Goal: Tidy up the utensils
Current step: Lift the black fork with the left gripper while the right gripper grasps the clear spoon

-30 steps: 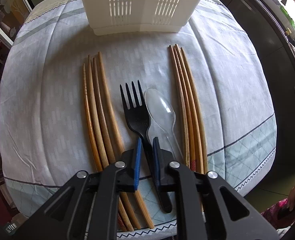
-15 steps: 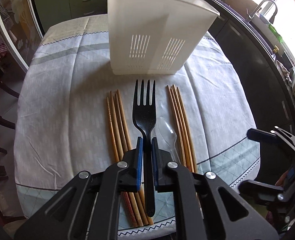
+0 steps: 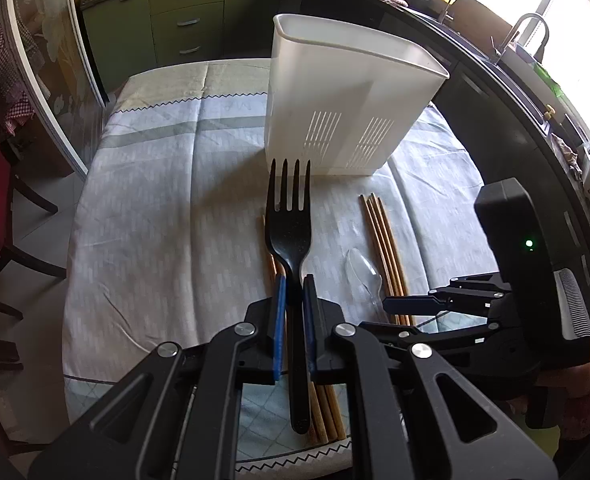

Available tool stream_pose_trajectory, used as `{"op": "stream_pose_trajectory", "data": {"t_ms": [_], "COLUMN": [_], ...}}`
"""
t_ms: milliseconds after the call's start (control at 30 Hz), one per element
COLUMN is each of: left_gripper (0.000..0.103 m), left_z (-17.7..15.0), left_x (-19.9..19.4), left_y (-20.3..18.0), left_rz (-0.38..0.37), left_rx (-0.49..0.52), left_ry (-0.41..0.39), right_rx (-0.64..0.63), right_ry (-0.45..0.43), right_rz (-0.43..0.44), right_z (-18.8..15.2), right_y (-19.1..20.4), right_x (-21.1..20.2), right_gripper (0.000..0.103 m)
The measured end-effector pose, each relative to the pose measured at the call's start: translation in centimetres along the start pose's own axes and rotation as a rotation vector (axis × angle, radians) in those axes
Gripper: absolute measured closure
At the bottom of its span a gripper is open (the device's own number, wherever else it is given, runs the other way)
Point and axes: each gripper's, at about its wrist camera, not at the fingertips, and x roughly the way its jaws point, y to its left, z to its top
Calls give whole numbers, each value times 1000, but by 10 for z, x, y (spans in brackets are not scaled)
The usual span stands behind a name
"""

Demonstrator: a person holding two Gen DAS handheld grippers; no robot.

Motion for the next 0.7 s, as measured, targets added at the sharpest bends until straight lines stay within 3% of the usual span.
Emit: {"op": "stream_pose_trajectory", "data": {"t_ms": [367,433,467,500,600,700], "left_gripper": [94,94,94,94,94,94], "left_z": [-1,-2,-2,-2,-1,0], "left_x": [-2,-5,-7,-9,-13,-16], "left_y": [-1,-1,0,1,6,9], "left_rz": [5,13,15,17,20,24], "left_rx": [27,30,31,31,26,20], "left_ry": [-16,-25,-29,-34,-49,-59], "right_rx": [-46,-77,-83,-86,-77,-59], "right_ry": [18,9,0,-11,-33,-64], "right_rz": [-221,-285,-310,-311,-301,-231], "right_z": [13,13,12,12,10,6], "right_y": [38,49,52,54,56,53], "right_x": [23,29,31,32,35,33], "right_gripper": [66,70,79,90,92,93]}}
